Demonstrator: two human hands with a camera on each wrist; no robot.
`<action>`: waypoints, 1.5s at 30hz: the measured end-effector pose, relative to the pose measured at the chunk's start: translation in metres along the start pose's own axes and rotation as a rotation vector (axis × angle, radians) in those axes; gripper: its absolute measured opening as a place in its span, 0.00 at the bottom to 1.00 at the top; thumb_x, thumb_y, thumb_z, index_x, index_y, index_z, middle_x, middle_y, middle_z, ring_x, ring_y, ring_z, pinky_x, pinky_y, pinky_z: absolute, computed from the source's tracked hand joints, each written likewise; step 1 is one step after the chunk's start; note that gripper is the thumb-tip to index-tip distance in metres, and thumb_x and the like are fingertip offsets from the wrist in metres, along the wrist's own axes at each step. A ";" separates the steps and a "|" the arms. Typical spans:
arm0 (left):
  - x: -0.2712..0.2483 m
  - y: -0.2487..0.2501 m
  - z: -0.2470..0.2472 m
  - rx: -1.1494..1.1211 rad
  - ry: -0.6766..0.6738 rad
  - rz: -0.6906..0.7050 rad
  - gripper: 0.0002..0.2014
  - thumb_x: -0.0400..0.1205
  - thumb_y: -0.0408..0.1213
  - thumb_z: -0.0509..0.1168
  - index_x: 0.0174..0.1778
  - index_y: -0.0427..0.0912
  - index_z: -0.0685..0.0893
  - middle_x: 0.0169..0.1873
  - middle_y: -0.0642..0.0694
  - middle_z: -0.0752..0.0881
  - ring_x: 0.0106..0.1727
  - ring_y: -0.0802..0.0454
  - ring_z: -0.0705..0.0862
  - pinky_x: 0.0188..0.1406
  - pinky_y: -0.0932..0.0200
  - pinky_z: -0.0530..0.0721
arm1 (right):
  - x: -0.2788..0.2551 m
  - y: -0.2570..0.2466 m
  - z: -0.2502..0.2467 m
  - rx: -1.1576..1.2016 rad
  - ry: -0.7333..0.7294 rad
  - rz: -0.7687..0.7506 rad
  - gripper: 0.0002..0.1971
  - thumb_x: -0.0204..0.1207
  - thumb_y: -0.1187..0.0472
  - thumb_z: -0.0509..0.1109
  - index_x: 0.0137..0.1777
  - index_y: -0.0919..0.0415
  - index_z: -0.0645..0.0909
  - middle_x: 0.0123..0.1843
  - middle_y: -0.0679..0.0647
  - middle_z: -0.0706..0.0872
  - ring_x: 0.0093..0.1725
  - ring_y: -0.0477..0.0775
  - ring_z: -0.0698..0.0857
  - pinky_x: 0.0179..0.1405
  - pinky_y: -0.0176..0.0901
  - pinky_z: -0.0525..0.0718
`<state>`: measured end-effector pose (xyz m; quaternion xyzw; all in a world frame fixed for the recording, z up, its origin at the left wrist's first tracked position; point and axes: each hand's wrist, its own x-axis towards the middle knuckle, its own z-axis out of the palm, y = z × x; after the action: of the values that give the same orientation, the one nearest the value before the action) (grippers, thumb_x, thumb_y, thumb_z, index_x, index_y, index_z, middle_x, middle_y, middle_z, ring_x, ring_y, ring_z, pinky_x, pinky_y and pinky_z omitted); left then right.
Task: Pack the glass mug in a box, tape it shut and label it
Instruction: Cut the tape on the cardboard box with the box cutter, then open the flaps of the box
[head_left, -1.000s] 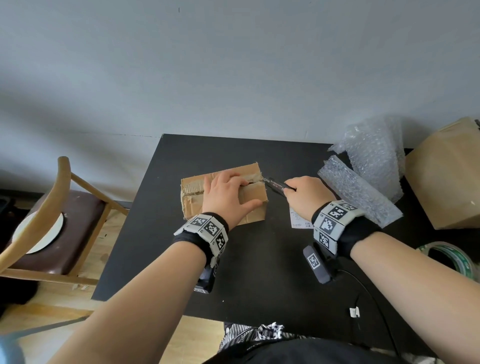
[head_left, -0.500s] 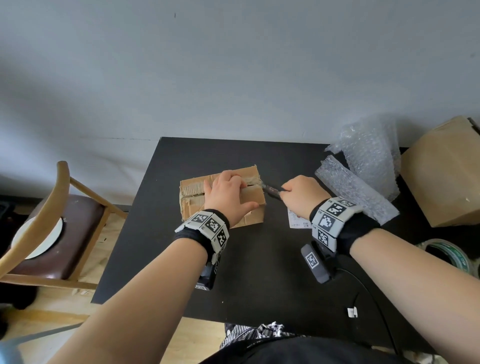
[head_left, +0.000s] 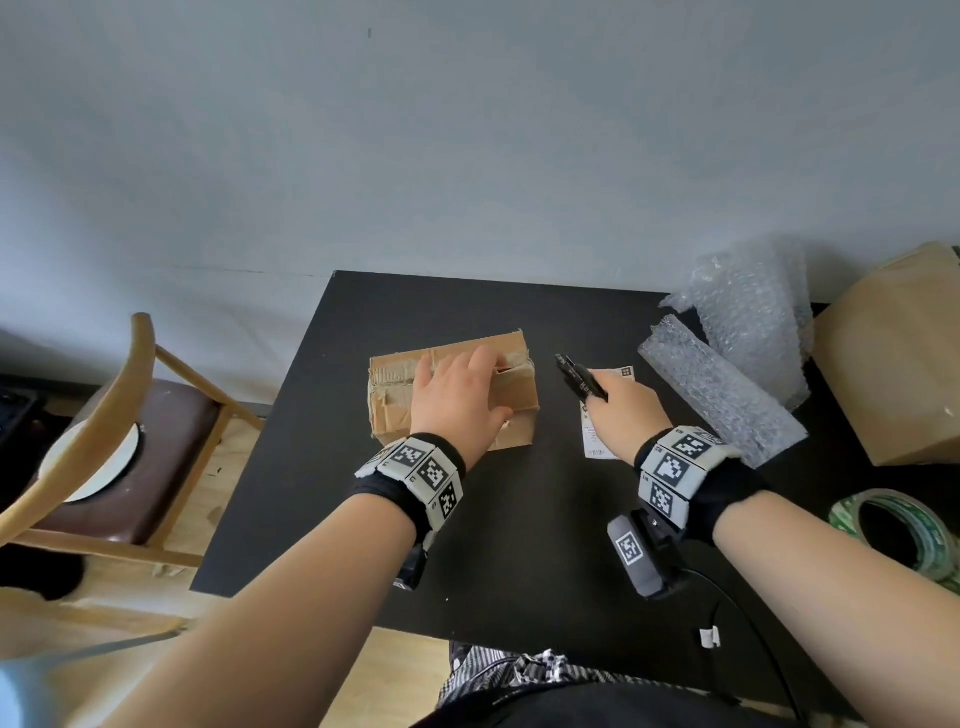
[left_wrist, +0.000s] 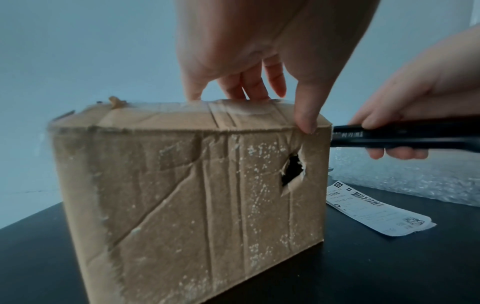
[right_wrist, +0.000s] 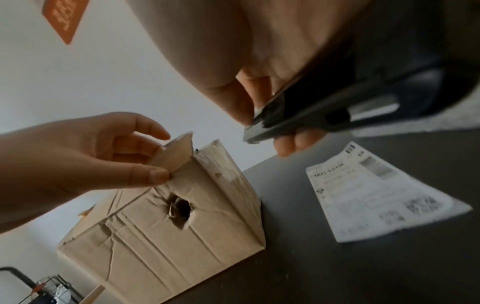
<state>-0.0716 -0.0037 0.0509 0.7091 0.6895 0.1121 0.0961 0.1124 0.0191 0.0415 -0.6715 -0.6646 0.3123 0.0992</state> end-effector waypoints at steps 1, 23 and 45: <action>-0.002 -0.002 -0.001 0.007 0.008 0.001 0.26 0.77 0.48 0.69 0.70 0.51 0.70 0.62 0.52 0.81 0.68 0.49 0.76 0.79 0.47 0.59 | 0.000 0.002 0.004 0.002 -0.024 0.013 0.18 0.81 0.65 0.55 0.69 0.59 0.73 0.59 0.62 0.82 0.58 0.63 0.81 0.55 0.50 0.78; -0.014 -0.021 0.000 0.015 0.088 0.096 0.13 0.75 0.36 0.69 0.56 0.47 0.80 0.50 0.48 0.80 0.52 0.43 0.79 0.62 0.47 0.67 | 0.008 0.015 0.072 -0.307 -0.180 -0.025 0.31 0.79 0.50 0.65 0.80 0.51 0.60 0.66 0.59 0.72 0.64 0.60 0.77 0.60 0.51 0.79; -0.001 -0.090 -0.036 0.086 -0.011 0.008 0.19 0.76 0.47 0.70 0.62 0.49 0.78 0.61 0.53 0.78 0.66 0.48 0.73 0.62 0.55 0.71 | 0.020 -0.073 0.036 -0.047 0.094 -0.487 0.07 0.76 0.57 0.70 0.52 0.57 0.84 0.48 0.48 0.85 0.50 0.48 0.79 0.47 0.36 0.71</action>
<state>-0.1686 -0.0027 0.0592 0.7158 0.6904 0.0789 0.0689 0.0303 0.0346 0.0474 -0.5075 -0.8086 0.2318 0.1868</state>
